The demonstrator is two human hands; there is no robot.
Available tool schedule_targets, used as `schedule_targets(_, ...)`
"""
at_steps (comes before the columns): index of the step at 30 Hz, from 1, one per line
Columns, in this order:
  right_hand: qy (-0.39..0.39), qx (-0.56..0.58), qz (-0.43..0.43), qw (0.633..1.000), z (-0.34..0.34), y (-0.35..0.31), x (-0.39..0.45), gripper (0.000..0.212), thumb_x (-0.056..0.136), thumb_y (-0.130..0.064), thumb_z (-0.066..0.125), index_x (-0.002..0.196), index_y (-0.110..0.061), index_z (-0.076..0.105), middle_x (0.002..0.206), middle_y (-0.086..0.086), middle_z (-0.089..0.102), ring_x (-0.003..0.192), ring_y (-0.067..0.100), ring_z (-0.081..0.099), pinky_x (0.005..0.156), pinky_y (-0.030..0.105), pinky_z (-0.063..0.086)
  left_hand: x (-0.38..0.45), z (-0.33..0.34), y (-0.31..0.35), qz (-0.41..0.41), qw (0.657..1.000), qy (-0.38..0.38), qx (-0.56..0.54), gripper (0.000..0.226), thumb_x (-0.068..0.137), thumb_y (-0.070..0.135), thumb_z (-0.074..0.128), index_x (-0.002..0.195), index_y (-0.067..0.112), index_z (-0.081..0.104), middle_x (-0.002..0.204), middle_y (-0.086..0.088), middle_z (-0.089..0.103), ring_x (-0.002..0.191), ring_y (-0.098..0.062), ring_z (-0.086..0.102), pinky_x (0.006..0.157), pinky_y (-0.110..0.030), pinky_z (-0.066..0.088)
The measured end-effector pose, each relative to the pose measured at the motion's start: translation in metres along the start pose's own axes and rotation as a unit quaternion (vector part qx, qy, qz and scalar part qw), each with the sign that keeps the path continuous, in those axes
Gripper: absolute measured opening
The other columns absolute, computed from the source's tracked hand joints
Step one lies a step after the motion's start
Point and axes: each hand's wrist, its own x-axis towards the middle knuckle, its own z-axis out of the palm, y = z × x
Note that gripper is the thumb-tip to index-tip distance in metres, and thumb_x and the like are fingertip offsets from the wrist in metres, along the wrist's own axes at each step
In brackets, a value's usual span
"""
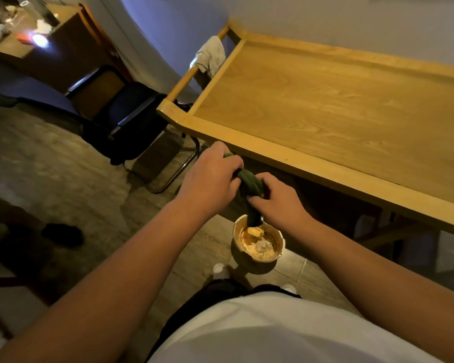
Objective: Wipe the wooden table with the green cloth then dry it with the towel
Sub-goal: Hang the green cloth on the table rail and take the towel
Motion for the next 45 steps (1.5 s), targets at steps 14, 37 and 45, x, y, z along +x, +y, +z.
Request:
schedule_targets(14,0.052,-0.233,-0.117,0.964,0.036,-0.076,0.104,0.015,0.101,-0.036,0.042,0.106,-0.027,0.053,0.085,-0.009,0.055,0.076,0.007,0.051,0.058,0.022,0.033,0.026,-0.061,-0.178,-0.024,0.993,-0.115,-0.024,0.008,0.097,0.032,0.058,0.102,0.035,0.053,0.083,0.013,0.056,0.072,-0.004,0.055,0.056,-0.023,0.044)
schedule_targets(37,-0.038,-0.261,-0.05,0.963,0.102,-0.162,0.305,0.009,0.093,-0.027,0.065,0.1,-0.022,0.066,0.086,-0.005,0.064,0.082,0.014,0.059,0.067,0.031,0.043,0.177,-0.093,-0.413,-0.002,0.982,-0.158,-0.105,0.017,0.092,0.016,0.064,0.093,0.033,0.06,0.089,0.01,0.061,0.08,-0.006,0.061,0.068,-0.023,0.049)
schedule_targets(45,-0.032,-0.151,-0.008,0.988,0.083,-0.152,0.386,0.007,0.092,-0.022,0.064,0.091,-0.029,0.065,0.082,-0.01,0.067,0.08,0.005,0.06,0.069,0.027,0.046,0.275,-0.076,-0.452,0.001,0.971,-0.184,-0.15,0.026,0.092,0.012,0.064,0.09,0.037,0.059,0.092,0.011,0.061,0.077,-0.002,0.062,0.061,-0.015,0.045)
